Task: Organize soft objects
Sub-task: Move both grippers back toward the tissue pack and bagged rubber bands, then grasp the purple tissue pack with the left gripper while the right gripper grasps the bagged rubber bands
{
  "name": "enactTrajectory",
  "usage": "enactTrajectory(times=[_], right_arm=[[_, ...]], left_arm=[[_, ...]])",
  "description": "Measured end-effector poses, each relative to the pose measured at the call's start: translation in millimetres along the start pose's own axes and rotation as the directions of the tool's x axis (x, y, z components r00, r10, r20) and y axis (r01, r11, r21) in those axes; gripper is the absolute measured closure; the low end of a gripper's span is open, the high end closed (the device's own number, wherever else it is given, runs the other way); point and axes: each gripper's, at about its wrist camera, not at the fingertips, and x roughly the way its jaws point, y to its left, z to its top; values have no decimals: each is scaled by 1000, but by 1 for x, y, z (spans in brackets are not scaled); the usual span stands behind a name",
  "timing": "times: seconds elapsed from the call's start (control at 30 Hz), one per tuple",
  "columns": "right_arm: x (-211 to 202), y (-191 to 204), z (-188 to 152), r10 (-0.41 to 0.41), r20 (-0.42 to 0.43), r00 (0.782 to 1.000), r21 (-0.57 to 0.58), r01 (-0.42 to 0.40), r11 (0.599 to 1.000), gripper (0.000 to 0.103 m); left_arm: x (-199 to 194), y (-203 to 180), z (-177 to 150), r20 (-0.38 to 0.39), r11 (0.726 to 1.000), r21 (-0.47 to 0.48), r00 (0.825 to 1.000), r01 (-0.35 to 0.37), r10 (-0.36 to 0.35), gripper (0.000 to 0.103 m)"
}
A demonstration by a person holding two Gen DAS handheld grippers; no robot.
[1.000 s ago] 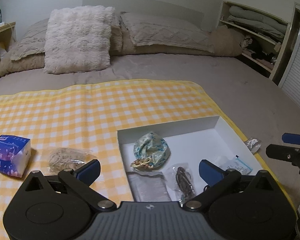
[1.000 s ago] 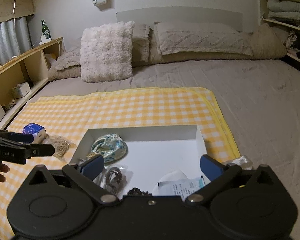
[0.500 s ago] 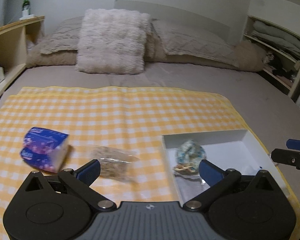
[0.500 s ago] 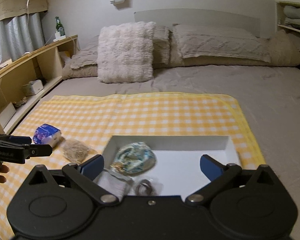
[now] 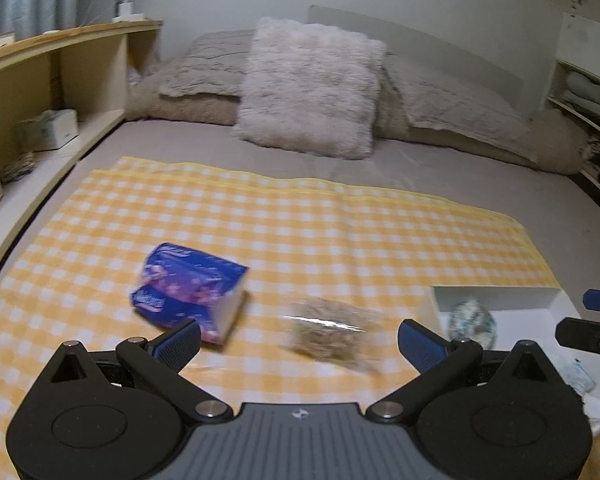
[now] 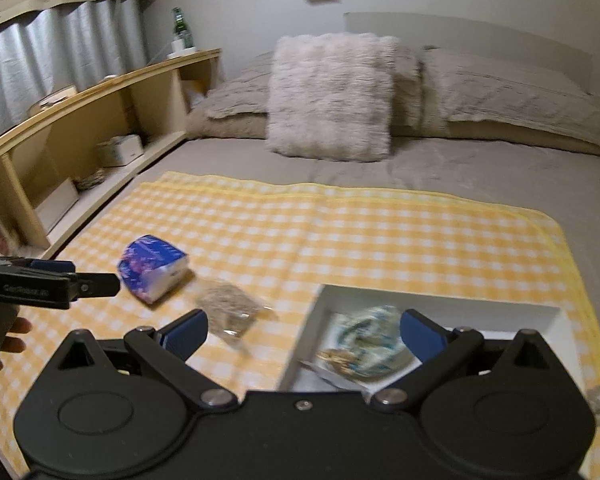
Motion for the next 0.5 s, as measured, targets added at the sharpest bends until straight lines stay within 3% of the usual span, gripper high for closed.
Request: enactTrajectory(times=[0.2,0.5], right_arm=[[21,32,11,54,-5,999,-56,-54,997,0],[67,47,26,-2,-2,1000,-83,2,997,0]], left_arm=[[14,30,3,-14,998,-29,998,-58,58,0],[52,70,19,-9,979,-132,987,-158,158,0]])
